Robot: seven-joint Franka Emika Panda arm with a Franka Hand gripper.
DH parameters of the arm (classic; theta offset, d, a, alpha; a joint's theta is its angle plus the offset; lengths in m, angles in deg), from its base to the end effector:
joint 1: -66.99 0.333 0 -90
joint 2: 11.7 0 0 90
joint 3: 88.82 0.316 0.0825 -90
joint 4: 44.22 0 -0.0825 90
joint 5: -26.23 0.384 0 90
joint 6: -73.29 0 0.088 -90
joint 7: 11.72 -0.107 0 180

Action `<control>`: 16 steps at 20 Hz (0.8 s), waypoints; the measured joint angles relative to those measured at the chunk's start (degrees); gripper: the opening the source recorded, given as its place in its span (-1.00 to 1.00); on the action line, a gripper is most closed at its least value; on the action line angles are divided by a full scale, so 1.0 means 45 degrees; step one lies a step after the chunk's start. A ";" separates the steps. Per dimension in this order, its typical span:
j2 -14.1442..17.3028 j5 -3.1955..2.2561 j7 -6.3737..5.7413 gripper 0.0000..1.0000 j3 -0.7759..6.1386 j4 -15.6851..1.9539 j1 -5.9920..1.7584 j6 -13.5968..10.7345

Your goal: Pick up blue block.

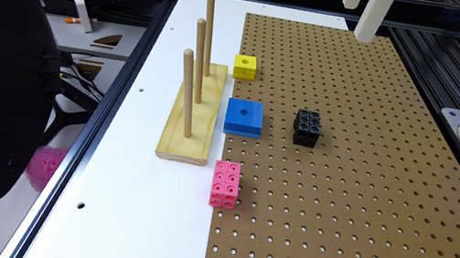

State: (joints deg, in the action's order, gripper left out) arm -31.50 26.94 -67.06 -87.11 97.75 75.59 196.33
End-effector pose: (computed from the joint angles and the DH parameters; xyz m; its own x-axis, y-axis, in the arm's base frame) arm 0.4221 0.0774 0.4179 0.7007 -0.7134 0.0083 -0.7133 -0.7008 -0.0126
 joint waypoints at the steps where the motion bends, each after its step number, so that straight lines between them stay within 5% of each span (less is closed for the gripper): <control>1: 0.0000 0.0000 0.0004 1.00 0.0000 0.0006 -0.0001 -0.0001; 4: 0.0001 -0.0031 0.0080 1.00 -0.0015 0.0011 -0.0096 0.0015; 10: 0.0217 -0.0038 0.0659 1.00 -0.0028 -0.0160 -0.0757 0.0368; 16: 0.1326 -0.0040 0.0907 1.00 -0.0024 -0.1060 -0.1064 0.0679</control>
State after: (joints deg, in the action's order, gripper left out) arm -25.54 26.76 -62.98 -87.22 92.98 70.80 199.38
